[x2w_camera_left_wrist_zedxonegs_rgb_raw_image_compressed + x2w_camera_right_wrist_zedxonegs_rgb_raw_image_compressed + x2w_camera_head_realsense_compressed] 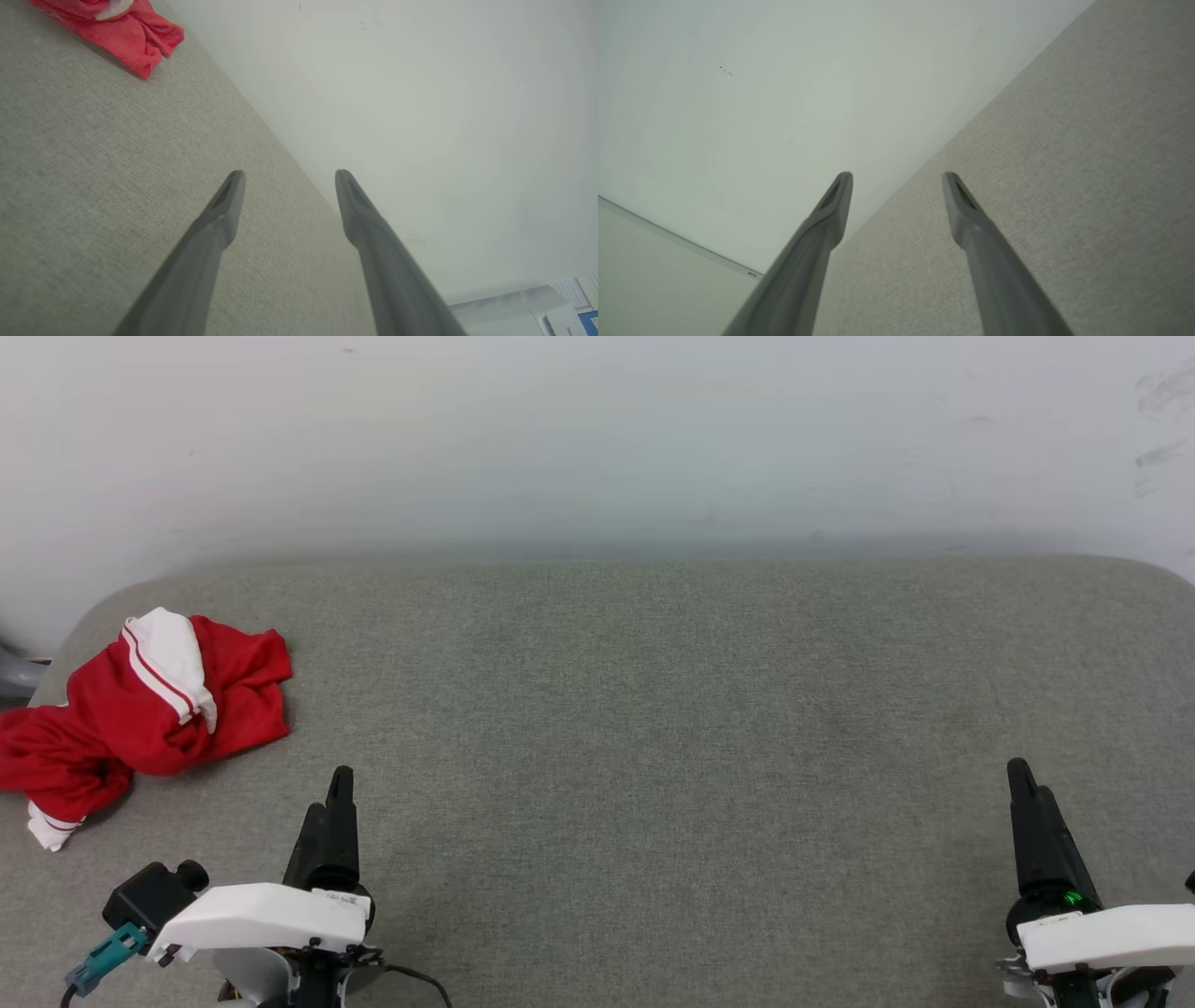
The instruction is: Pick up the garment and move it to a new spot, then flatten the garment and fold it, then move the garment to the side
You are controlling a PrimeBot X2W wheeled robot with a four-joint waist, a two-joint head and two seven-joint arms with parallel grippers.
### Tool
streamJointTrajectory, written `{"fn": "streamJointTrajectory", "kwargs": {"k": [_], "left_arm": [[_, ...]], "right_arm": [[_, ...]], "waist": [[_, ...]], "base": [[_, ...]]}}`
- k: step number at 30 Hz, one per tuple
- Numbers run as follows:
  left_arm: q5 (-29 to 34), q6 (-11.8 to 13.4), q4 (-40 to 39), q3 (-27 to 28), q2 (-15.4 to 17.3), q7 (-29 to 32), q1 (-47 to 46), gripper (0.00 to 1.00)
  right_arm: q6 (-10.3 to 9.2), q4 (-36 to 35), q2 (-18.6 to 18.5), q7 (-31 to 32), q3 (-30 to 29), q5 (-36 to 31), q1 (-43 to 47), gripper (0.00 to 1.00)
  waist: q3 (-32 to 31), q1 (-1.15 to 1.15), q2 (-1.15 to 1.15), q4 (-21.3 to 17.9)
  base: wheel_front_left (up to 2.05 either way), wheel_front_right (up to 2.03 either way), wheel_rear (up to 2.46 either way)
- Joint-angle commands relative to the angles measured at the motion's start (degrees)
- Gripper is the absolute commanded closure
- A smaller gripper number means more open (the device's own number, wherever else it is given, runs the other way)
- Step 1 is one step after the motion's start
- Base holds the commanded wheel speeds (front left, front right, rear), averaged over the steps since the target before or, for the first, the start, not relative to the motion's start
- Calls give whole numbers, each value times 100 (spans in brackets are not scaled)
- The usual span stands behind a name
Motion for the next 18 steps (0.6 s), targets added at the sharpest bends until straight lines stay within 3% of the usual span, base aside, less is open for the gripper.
{"fn": "streamJointTrajectory", "kwargs": {"k": [1, 18], "left_arm": [[336, 62, -117, -48, 14, -74, -56, 0], [1913, 248, -119, -310, 17, -369, 38, 0]], "right_arm": [[0, -164, -1, -77, 55, -402, -19, 0], [0, -338, 0, -373, 275, -2072, 185, 0]], "waist": [[1, 0, 0, 5], [-7, 0, 0, 31]], "base": [[0, 0, 0], [0, 0, 0]]}}
